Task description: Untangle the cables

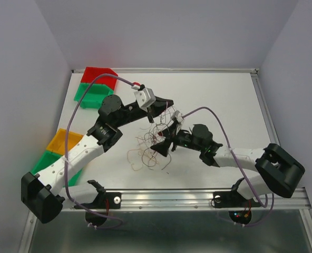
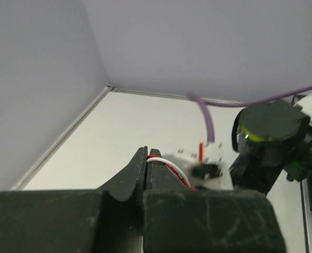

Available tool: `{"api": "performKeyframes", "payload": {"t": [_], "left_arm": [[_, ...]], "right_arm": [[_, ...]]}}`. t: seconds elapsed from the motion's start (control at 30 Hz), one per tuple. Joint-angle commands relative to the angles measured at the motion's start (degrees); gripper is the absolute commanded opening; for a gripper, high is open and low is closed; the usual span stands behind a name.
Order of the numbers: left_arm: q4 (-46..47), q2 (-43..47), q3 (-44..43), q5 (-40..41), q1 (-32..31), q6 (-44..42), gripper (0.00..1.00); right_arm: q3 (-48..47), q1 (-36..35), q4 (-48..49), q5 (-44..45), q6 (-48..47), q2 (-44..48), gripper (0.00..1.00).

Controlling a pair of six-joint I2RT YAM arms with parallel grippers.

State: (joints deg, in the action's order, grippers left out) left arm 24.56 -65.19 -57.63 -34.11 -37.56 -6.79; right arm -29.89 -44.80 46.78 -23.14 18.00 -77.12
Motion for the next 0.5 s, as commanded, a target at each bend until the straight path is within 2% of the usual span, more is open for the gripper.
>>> {"api": "performKeyframes", "payload": {"t": [0.0,0.07,0.1,0.17,0.2,0.33,0.43,0.47], "left_arm": [[9.0,4.8,1.3,2.1,-1.2,1.0,0.00],[11.5,6.2,3.7,3.0,-1.3,1.6,0.00],[12.0,6.5,4.4,3.5,-1.2,1.7,0.00],[13.1,7.5,5.6,4.8,-1.2,2.0,0.00],[13.1,7.9,5.8,5.9,-1.2,2.2,0.00],[13.2,9.7,6.6,6.5,-1.3,2.2,0.00],[12.5,11.1,6.9,13.1,-1.2,1.3,0.00],[12.2,12.2,6.9,19.1,-1.2,1.0,0.00]], "right_arm": [[-6.0,-4.5,0.2,-0.6,-3.6,-4.0,0.97],[-6.9,-5.4,0.2,-0.3,-3.7,-6.3,0.93],[-7.2,-5.7,0.2,-0.2,-3.6,-6.8,0.86],[-7.5,-6.2,0.2,0.2,-3.4,-7.3,0.80],[-7.4,-6.3,0.3,1.3,-3.3,-7.3,0.65],[-6.0,-6.3,1.0,4.0,-3.6,-5.3,0.23],[-5.5,-6.3,1.0,4.6,-3.6,-4.4,0.23],[-5.5,-6.3,1.0,4.8,-3.5,-4.6,0.23]]}}
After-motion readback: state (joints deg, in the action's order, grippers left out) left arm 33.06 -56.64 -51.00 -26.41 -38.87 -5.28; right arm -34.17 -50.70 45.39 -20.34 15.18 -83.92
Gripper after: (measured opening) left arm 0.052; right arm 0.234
